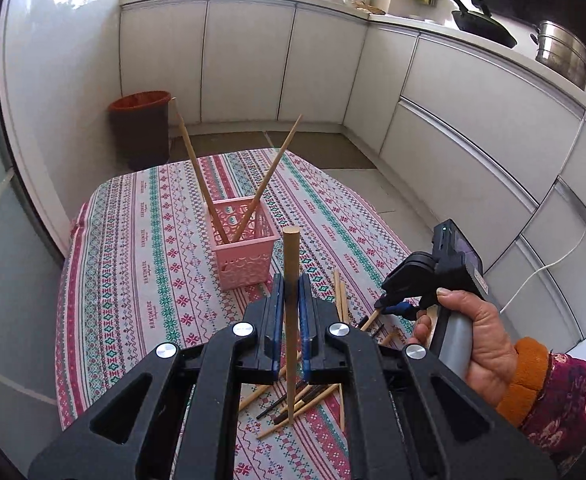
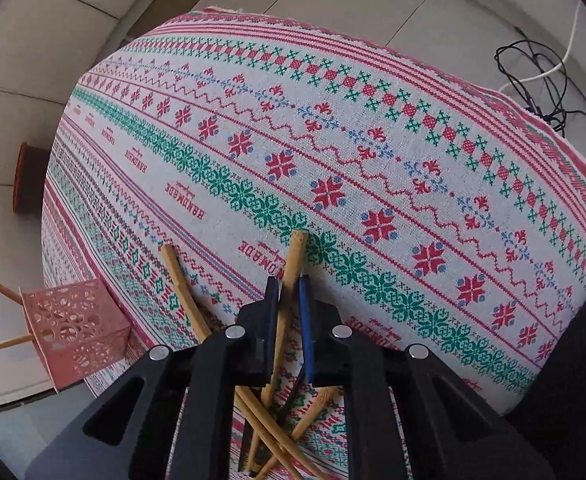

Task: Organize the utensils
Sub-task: 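Carry the chopstick upright over the pink basket with the right gripper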

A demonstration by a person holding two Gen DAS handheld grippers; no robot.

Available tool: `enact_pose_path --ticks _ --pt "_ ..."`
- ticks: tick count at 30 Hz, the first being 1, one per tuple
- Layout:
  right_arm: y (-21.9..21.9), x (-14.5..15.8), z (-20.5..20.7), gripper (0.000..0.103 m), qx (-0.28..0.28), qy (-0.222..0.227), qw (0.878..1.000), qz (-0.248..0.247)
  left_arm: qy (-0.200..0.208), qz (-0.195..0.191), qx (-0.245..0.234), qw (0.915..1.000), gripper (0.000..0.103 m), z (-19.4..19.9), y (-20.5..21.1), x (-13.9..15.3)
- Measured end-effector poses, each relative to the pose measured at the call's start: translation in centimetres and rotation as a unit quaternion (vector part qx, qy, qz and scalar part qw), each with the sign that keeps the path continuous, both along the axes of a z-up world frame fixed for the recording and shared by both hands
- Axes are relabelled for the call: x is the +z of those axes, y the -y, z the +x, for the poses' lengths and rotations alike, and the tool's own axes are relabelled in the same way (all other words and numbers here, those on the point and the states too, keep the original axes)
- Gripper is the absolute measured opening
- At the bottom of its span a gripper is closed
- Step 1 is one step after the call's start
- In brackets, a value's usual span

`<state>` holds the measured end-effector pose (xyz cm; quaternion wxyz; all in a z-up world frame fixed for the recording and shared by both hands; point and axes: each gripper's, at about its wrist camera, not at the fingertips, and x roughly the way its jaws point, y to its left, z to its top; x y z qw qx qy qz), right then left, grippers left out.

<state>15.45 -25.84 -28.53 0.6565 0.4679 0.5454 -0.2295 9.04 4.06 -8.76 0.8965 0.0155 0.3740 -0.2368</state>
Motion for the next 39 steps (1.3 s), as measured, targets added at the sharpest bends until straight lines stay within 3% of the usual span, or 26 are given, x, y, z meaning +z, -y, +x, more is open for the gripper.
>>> enact_pose_path --ticks 5,10,18,24,39 --pt "0.4 1.7 0.8 0.008 0.022 0.063 0.998 0.001 0.006 -0.014 0.031 0.9994 0.006 0.2 -1.8 0.3" --pt "-0.3 6.4 0.9 0.008 0.069 0.125 0.988 -0.050 0.022 -0.023 0.051 0.9982 0.006 -0.3 -2.4 1.9" --pt "-0.9 13.1 -2.0 0.008 0.105 0.180 0.972 -0.108 0.041 -0.042 0.070 0.9958 0.006 -1.7 -2.5 4.5" --pt "-0.4 18.1 -4.2 0.008 0.113 0.222 0.961 -0.123 0.051 -0.048 0.081 0.9943 0.006 -2.3 -2.2 6.2" --pt "-2.1 29.8 -7.6 0.008 0.161 0.346 0.907 -0.179 0.091 -0.045 0.107 0.9890 0.006 -0.8 -1.0 10.5"
